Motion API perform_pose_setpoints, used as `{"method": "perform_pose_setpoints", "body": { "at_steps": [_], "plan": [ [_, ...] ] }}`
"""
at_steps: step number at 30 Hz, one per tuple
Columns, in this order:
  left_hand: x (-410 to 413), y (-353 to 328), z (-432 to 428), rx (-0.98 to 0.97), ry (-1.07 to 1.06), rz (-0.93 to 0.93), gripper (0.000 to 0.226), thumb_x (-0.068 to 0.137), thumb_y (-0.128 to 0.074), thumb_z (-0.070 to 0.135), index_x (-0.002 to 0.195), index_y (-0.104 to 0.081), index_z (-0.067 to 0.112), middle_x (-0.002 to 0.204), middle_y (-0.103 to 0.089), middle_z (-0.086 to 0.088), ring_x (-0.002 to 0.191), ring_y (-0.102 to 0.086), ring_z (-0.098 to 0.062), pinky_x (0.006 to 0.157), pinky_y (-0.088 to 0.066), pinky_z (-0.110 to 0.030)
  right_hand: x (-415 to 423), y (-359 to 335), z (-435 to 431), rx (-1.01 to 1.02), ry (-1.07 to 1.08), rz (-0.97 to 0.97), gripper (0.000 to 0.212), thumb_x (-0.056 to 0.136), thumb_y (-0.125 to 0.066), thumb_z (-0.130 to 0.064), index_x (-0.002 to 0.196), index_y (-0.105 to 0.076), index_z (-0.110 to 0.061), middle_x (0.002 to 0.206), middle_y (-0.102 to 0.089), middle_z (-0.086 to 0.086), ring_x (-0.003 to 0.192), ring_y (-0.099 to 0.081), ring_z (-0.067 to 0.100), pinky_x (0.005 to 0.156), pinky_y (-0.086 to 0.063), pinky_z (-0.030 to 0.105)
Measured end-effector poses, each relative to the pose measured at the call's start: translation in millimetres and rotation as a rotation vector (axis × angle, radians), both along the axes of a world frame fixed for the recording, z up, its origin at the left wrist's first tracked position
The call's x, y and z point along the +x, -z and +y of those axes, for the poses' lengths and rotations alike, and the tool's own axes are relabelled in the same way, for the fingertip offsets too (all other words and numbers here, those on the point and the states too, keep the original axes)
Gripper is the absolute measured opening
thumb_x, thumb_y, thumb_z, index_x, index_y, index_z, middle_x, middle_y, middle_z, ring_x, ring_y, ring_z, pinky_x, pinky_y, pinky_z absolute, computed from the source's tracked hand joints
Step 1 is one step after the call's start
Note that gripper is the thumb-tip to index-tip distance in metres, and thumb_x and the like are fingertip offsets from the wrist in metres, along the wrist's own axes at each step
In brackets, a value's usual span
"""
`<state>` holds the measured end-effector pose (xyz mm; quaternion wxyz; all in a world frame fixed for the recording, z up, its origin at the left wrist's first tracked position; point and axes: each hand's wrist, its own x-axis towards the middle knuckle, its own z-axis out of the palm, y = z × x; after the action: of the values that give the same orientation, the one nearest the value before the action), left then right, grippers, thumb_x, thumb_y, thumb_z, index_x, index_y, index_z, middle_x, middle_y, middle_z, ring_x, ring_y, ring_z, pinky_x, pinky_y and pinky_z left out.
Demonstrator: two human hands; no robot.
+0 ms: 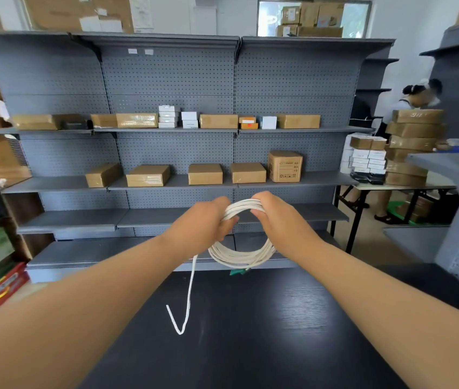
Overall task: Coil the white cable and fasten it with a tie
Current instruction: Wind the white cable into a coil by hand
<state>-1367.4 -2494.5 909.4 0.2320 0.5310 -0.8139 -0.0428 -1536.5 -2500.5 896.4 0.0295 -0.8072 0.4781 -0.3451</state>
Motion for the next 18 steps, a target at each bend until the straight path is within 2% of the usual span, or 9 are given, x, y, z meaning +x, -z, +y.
{"method": "perform_pose_setpoints", "body": {
  "at_steps": [4, 8, 11, 13, 15, 18],
  "plan": [
    [-2.5, 9.9, -3.5, 0.098, 0.016, 0.205, 0.019, 0.093, -0.052, 0.029, 0.090, -0.054, 0.011, 0.075, -0.069, -0.001, 0.074, -0.061, -0.016, 0.068, -0.045, -0.030, -6.8, -2.3, 1.9, -0.036, 0.026, -0.056, 0.023, 0.099, -0.038, -0.021, 0.111, -0.050, -0.007, 0.097, -0.052, 0.007, 0.087, -0.048, 0.023, 0.072, -0.035, 0.034],
    [-3.8, 15.3, -4.5, 0.140, 0.043, 0.345, 0.021, 0.091, -0.054, 0.032, 0.088, -0.059, 0.012, 0.075, -0.068, 0.004, 0.065, -0.054, -0.004, 0.066, -0.041, -0.020, -19.7, 1.4, 2.1, -0.042, 0.035, -0.247, 0.018, 0.098, -0.038, -0.019, 0.106, -0.051, -0.011, 0.082, -0.051, -0.002, 0.077, -0.047, 0.020, 0.063, -0.029, 0.029],
    [-10.8, 15.1, -2.2, 0.132, 0.051, 0.388, 0.022, 0.092, -0.053, 0.031, 0.087, -0.060, 0.010, 0.076, -0.066, 0.001, 0.069, -0.057, -0.010, 0.069, -0.044, -0.024, -28.4, 6.0, 1.4, -0.054, 0.069, -0.357, 0.012, 0.098, -0.039, -0.019, 0.100, -0.051, -0.017, 0.068, -0.046, -0.010, 0.066, -0.048, 0.021, 0.061, -0.034, 0.029],
    [-17.1, 14.5, -1.1, 0.111, 0.048, 0.383, 0.024, 0.094, -0.050, 0.029, 0.087, -0.059, 0.008, 0.073, -0.065, 0.001, 0.068, -0.057, -0.013, 0.068, -0.044, -0.024, -33.9, 8.5, 1.4, -0.045, 0.085, -0.380, 0.009, 0.098, -0.038, -0.020, 0.095, -0.047, -0.021, 0.068, -0.046, -0.009, 0.064, -0.050, 0.021, 0.058, -0.037, 0.029],
    [-23.6, 14.3, -0.4, 0.052, 0.034, 0.307, 0.024, 0.096, -0.046, 0.027, 0.083, -0.055, 0.009, 0.068, -0.061, 0.005, 0.061, -0.052, -0.009, 0.059, -0.039, -0.018, -39.9, 10.4, 2.9, -0.003, 0.077, -0.384, 0.007, 0.098, -0.038, -0.021, 0.096, -0.045, -0.022, 0.071, -0.047, -0.007, 0.060, -0.054, 0.018, 0.056, -0.042, 0.024],
    [-31.3, 14.4, 0.0, -0.040, -0.010, 0.193, 0.022, 0.097, -0.041, 0.026, 0.088, -0.049, 0.008, 0.076, -0.062, -0.006, 0.066, -0.053, -0.021, 0.060, -0.038, -0.031, -50.0, 11.4, 5.0, 0.050, 0.056, -0.323, 0.009, 0.098, -0.039, -0.024, 0.102, -0.046, -0.020, 0.080, -0.056, 0.000, 0.069, -0.061, 0.023, 0.066, -0.045, 0.031]
  ]
}}
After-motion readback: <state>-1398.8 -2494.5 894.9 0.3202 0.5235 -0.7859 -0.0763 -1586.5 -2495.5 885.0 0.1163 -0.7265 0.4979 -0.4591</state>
